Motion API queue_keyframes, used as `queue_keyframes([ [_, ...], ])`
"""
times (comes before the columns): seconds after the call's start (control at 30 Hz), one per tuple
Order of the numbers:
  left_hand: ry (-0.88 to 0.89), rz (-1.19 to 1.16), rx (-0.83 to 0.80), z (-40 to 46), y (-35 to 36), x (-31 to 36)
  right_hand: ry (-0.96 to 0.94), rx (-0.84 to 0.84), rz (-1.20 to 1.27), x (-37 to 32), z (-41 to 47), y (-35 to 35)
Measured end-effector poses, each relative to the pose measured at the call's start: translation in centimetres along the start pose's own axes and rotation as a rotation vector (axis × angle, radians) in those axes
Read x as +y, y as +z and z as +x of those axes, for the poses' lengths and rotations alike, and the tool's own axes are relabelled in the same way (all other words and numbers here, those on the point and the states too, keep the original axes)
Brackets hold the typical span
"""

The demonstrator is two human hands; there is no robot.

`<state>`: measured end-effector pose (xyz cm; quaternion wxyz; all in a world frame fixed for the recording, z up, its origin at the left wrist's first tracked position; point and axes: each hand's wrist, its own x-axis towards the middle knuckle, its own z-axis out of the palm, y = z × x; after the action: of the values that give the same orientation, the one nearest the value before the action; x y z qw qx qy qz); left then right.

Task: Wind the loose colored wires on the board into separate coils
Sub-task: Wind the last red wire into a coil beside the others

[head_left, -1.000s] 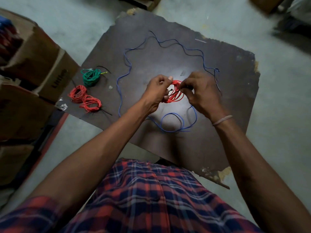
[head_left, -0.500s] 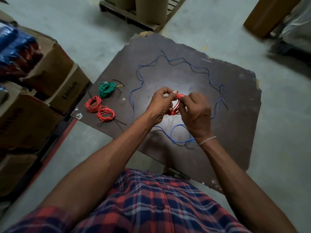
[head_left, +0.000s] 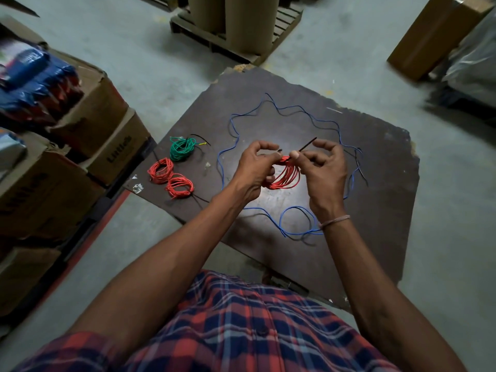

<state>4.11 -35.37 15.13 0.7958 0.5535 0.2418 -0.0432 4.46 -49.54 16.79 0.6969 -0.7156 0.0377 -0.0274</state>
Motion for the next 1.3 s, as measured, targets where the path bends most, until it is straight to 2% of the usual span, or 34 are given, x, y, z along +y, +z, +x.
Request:
queue_keyframes([
  [0.13,-0.002,-0.023,0.005,-0.3,-0.3,0.6,0.040,-0.043,0.107,-0.4,0.2,0.6],
  [0.27,0.011,-0.008,0.011,-0.4,-0.6,1.0,-0.011,-0.051,0.072,-0.6,0.0,0.8],
  [0.57,0.094,0.117,0.039,-1.3,-0.5,0.9,-0.102,-0.030,-0.319,-0.9,0.2,1.4],
  [0.7,0.102,0.132,0.050,-1.5,-0.3,1.0,-0.266,0.061,-0.465,-1.1,-0.1,1.6],
  [0.93,0.080,0.121,0.048,-1.5,-0.1,1.1,-0.386,0.151,-0.374,-1.5,-0.2,2.2],
  [1.13,0.106,0.146,0.089,-1.2,-0.8,1.2,-0.491,0.075,-0.613,-2.0,-0.4,2.0],
  [1.3,0.155,0.198,0.131,-0.9,-1.2,1.1,-0.445,0.010,-0.665,-1.9,-0.6,2.0],
])
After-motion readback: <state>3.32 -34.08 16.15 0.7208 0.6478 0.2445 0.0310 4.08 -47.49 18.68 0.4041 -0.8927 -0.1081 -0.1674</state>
